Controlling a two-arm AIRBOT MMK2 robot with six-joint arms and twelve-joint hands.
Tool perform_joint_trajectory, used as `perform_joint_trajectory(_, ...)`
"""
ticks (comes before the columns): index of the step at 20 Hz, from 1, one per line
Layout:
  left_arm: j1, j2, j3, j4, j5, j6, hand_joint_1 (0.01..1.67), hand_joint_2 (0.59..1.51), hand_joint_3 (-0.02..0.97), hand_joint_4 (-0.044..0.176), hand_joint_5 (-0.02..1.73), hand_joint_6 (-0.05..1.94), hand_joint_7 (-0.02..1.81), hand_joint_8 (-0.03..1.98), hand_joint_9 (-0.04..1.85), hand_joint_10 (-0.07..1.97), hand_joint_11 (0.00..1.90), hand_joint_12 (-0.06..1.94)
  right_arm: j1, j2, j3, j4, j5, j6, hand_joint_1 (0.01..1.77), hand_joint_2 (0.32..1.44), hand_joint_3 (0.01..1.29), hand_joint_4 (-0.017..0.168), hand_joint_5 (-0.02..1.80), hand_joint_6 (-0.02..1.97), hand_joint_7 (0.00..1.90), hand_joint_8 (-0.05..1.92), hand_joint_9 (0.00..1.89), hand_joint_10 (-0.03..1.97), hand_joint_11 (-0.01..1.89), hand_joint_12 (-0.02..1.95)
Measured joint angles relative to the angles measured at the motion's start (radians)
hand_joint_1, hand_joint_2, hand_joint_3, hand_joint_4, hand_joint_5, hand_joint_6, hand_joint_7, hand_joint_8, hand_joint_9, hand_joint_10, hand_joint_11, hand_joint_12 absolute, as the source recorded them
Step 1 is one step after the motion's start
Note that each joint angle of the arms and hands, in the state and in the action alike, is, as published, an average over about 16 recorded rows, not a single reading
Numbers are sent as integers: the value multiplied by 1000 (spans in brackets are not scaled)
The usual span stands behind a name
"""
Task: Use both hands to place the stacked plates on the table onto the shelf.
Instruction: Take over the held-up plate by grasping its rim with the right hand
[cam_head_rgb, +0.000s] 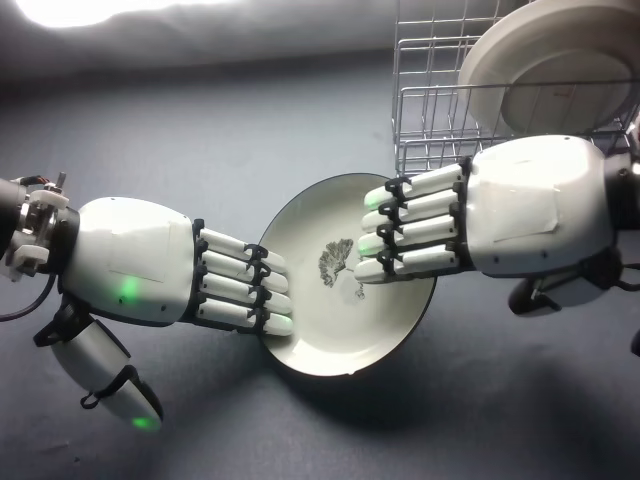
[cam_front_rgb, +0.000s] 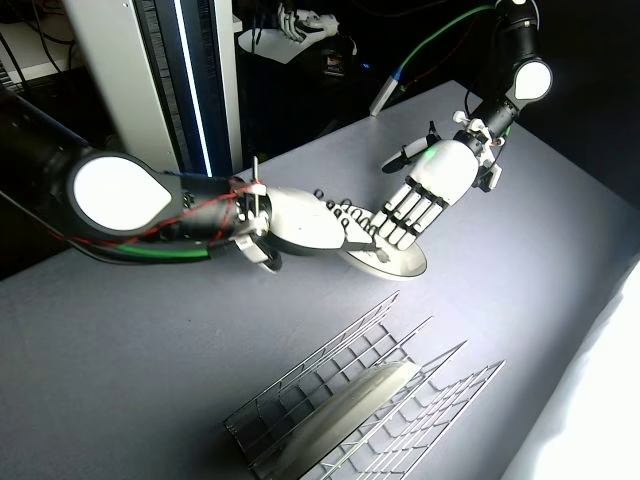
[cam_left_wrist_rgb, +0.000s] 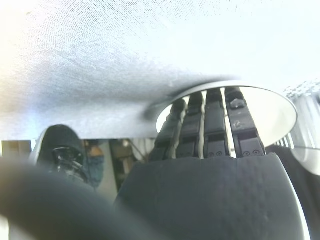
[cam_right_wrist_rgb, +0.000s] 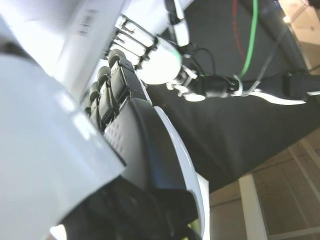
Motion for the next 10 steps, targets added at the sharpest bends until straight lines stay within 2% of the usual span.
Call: perform_joint_trajectory(10, -1, -1, 3, -1, -2, 1, 22, 1077, 20, -11, -10, -33, -2, -16, 0, -18, 16, -22, 1, -124, 100, 1, -31, -5, 1127, 1006, 14, 5, 18, 12, 11, 13, 21, 18, 19, -10)
